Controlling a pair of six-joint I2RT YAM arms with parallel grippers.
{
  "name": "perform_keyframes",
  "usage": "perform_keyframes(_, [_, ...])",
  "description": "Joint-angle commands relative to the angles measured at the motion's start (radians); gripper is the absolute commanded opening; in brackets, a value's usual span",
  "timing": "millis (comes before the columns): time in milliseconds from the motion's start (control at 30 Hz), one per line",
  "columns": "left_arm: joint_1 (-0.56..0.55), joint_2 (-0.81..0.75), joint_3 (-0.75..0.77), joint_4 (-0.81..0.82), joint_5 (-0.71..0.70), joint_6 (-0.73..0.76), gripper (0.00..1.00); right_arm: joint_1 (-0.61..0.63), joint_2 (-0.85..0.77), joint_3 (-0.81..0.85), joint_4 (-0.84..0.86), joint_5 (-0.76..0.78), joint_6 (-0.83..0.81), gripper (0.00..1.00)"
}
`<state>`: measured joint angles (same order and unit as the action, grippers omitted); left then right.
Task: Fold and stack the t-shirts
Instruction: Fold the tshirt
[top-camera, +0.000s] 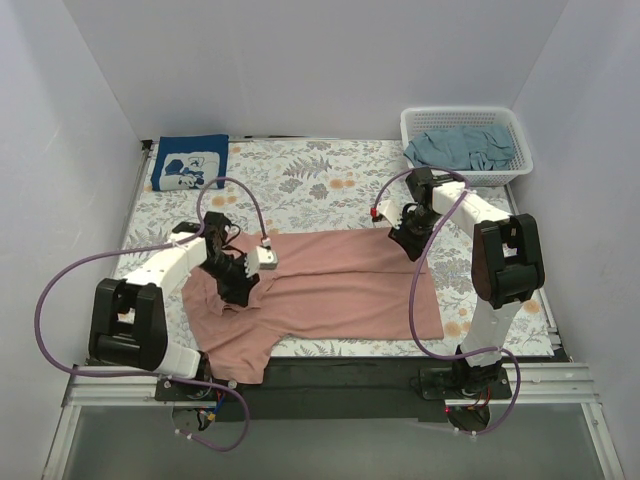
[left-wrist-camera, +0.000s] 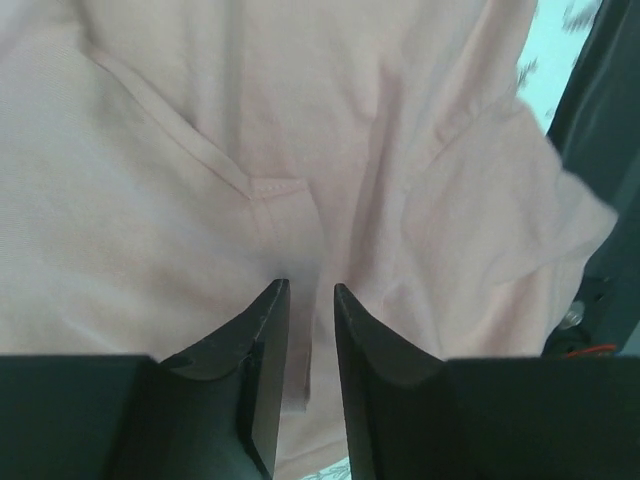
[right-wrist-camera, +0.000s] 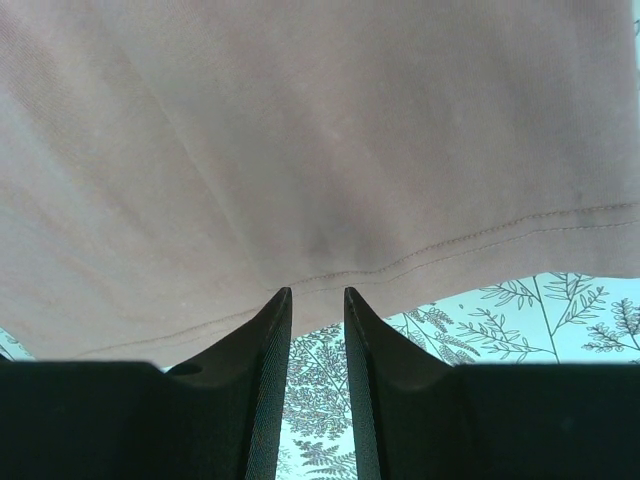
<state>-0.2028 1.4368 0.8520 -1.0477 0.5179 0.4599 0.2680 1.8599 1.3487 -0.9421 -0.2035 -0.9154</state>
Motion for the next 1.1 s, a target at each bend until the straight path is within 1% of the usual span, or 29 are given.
perform_keyframes(0, [0.049,-0.007,0.122,0.046,0.142,-0.143,0.25,0.000,-0.005,0.052,-0.027,-0.020,0.007,0.34])
perform_keyframes(33, [0.077,0.002,0.190,0.060,0.160,-0.221,0.26,-0.001,-0.008,0.067,-0.027,-0.025,0.012,0.34])
perform_keyframes(67, [0.145,0.014,0.226,0.069,0.197,-0.254,0.26,-0.001,-0.010,0.078,-0.026,-0.030,0.019,0.34])
perform_keyframes(100, [0.181,0.054,0.258,0.110,0.200,-0.294,0.27,0.000,-0.008,0.089,-0.026,-0.046,0.032,0.34])
perform_keyframes(133, [0.201,0.074,0.297,0.138,0.194,-0.405,0.28,0.000,-0.007,0.102,-0.024,-0.059,0.056,0.34])
perform_keyframes(167, [0.276,0.101,0.353,0.168,0.157,-0.450,0.29,0.000,-0.002,0.134,-0.024,-0.071,0.070,0.34])
perform_keyframes(200, [0.296,0.125,0.384,0.220,0.128,-0.505,0.29,-0.001,0.002,0.148,-0.024,-0.097,0.084,0.34])
perform_keyframes(267, [0.334,0.212,0.470,0.251,0.068,-0.600,0.31,0.000,0.028,0.197,-0.023,-0.112,0.125,0.34])
perform_keyframes(300, [0.347,0.244,0.498,0.262,0.016,-0.621,0.32,0.000,0.041,0.213,-0.021,-0.122,0.136,0.34])
perform_keyframes(333, [0.370,0.313,0.524,0.261,-0.001,-0.638,0.32,0.000,0.059,0.227,-0.018,-0.125,0.147,0.34])
perform_keyframes(433, [0.405,0.401,0.622,0.246,-0.067,-0.691,0.33,0.000,0.091,0.260,-0.014,-0.139,0.176,0.34])
perform_keyframes(467, [0.420,0.443,0.633,0.244,-0.087,-0.698,0.33,0.000,0.097,0.265,-0.011,-0.143,0.188,0.34])
perform_keyframes(567, [0.442,0.499,0.644,0.229,-0.131,-0.708,0.33,0.007,0.125,0.268,0.005,-0.146,0.197,0.34])
perform_keyframes(800, [0.471,0.540,0.547,0.287,-0.156,-0.759,0.32,0.017,0.173,0.239,0.040,-0.110,0.208,0.34])
perform_keyframes(1067, [0.531,0.579,0.478,0.348,-0.174,-0.800,0.33,0.014,0.176,0.127,0.088,-0.011,0.197,0.33])
